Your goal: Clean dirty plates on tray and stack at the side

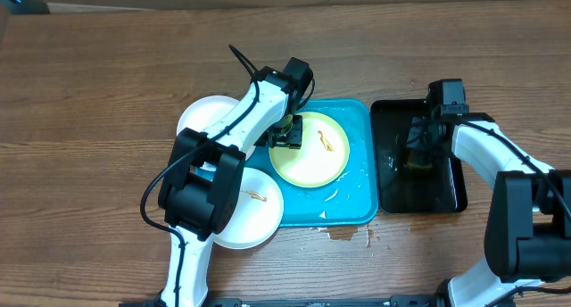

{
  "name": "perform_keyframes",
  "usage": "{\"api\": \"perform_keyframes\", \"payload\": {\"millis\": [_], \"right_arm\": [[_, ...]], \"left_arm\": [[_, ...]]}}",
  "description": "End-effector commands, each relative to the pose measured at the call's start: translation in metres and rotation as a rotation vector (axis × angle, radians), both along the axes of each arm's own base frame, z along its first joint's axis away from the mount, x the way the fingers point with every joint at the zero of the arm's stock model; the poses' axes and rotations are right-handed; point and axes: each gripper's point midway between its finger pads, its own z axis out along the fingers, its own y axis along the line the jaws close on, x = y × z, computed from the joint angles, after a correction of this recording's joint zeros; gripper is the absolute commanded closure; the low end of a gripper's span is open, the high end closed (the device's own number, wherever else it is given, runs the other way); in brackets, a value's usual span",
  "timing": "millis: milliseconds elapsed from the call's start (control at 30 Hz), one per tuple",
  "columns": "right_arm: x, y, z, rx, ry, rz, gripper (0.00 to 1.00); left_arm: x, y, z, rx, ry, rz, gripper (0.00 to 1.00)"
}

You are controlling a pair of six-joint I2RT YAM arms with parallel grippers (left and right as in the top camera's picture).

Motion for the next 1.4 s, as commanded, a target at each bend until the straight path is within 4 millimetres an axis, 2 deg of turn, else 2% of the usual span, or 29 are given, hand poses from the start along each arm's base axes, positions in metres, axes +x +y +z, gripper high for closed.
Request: {"api": "perform_keyframes", "payload": {"millis": [0,167,267,300,333,400,433,467,500,533,567,600,700,833,900,933,1000,1067,1100,1267,1367], "right_arm": [[0.000,-0.002,0.000,-0.006,-0.005,0.005,0.38],[0.002,-0.002,0.000,-0.006,-0.011,0.005,0.24],[0.008,-0.002,0.002,-0.006,-0.036,0.005,0.24],[0.009,-0.002,0.003,-0.006,-0.042,0.005,0.27],[0.011,-0.002,0.004,-0.006,-0.051,0.005,0.35],[0.015,-0.002,0.005,-0.006,-0.069,0.005,0.64],[0.017,-0.002,0.006,-0.006,-0.078,0.005,0.70],[0.019,-0.002,0.007,-0.006,-0.086,0.005,0.68],[0.020,-0.002,0.007,-0.006,-0.090,0.005,0.49],[0.020,-0.002,0.007,-0.006,-0.091,0.005,0.22],[0.020,-0.002,0.008,-0.006,-0.091,0.005,0.10],[0.021,-0.002,0.008,-0.006,-0.093,0.006,0.01],[0.018,-0.002,0.017,-0.011,-0.060,0.019,0.00],[0.002,-0.002,0.030,-0.011,0.027,0.021,0.00],[-0.005,-0.002,0.029,-0.011,0.060,0.020,0.07],[-0.008,-0.002,0.028,-0.011,0.072,0.020,0.16],[-0.010,-0.002,0.025,-0.009,0.077,0.021,0.55],[-0.009,-0.001,0.024,-0.007,0.077,0.021,0.78],[-0.009,0.000,0.024,-0.004,0.079,0.023,0.83],[-0.010,0.002,0.023,0.007,0.080,0.027,0.85],[-0.010,0.002,0.023,0.007,0.080,0.027,0.84]], "left_arm": [[0.003,-0.003,-0.002,-0.011,-0.002,0.001,0.36],[0.004,-0.003,-0.002,-0.011,-0.002,0.001,0.31],[0.004,-0.003,-0.002,-0.013,-0.005,0.001,0.31],[0.004,-0.003,-0.002,-0.013,-0.005,0.001,0.31],[0.004,-0.003,-0.002,-0.012,-0.004,0.001,0.31],[0.004,-0.003,-0.002,-0.012,-0.004,0.001,0.32],[0.004,-0.003,-0.002,-0.012,-0.004,0.001,0.32],[0.004,-0.003,-0.002,-0.012,-0.004,0.001,0.32],[0.004,-0.003,-0.002,-0.012,-0.004,0.001,0.32],[0.004,-0.003,-0.002,-0.013,-0.005,0.001,0.32],[0.004,-0.003,-0.002,-0.011,-0.005,0.000,0.31],[0.004,-0.003,-0.002,-0.009,-0.005,-0.004,0.31],[0.004,-0.003,-0.002,-0.009,-0.005,-0.011,0.31],[0.004,-0.003,-0.002,-0.009,-0.005,-0.011,0.31],[0.004,-0.003,-0.002,-0.010,-0.005,-0.011,0.32],[0.004,-0.003,-0.002,-0.011,-0.004,-0.011,0.32],[0.004,-0.003,-0.002,-0.012,-0.003,-0.010,0.34],[0.004,-0.003,-0.002,-0.012,-0.003,-0.010,0.38],[0.004,-0.003,-0.002,-0.012,-0.004,-0.010,0.39],[0.002,-0.002,-0.002,-0.008,0.005,-0.010,0.46],[-0.005,0.000,-0.001,-0.002,0.033,-0.009,0.42]]}}
